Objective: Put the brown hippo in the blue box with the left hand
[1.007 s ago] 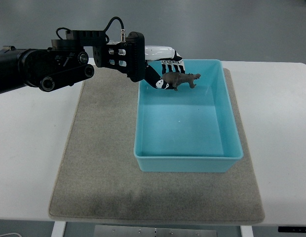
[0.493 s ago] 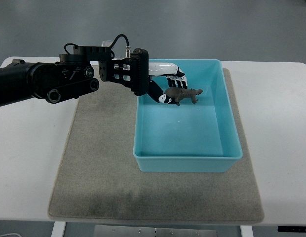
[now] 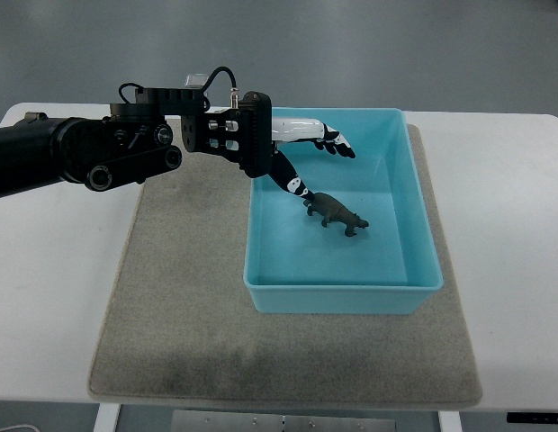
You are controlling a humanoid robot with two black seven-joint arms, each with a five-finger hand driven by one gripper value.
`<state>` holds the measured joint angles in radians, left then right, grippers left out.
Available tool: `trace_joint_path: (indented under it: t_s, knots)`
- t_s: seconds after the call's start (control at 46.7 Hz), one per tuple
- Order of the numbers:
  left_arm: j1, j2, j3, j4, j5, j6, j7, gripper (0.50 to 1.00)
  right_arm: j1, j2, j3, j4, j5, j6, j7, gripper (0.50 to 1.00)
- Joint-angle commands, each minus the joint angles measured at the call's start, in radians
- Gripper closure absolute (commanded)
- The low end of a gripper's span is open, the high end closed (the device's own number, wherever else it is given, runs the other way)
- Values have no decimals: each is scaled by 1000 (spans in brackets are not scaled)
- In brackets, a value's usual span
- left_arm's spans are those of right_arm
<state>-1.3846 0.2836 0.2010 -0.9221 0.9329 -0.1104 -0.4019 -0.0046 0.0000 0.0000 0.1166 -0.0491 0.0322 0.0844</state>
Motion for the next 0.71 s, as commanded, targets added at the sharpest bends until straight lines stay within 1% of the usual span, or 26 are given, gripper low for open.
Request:
trace_joint_path:
  t_s: [0.0, 0.193, 0.407, 0.45, 0.514, 0.6, 0.686]
  knots:
    - [-2, 0, 0, 2, -3, 0, 0, 651, 0, 0, 0, 0, 0, 0, 0, 564]
    - [-1, 3, -2, 14, -9, 8, 0, 645, 0, 0, 0, 0, 0, 0, 0, 564]
    - [1, 3, -3, 80, -14, 55, 0, 643, 0, 0, 0, 0, 0, 0, 0, 564]
    - [1, 3, -6, 95, -16, 70, 0, 611, 0, 0, 0, 0, 0, 0, 0, 564]
    - [1, 3, -11, 121, -23, 101, 0, 577, 0, 0, 0, 0, 0, 0, 0, 564]
    - [7, 3, -17, 158, -60, 129, 1, 574, 0, 0, 0, 0, 0, 0, 0, 564]
    - [24, 2, -17, 195, -123, 132, 0, 574, 0, 0, 0, 0, 0, 0, 0, 564]
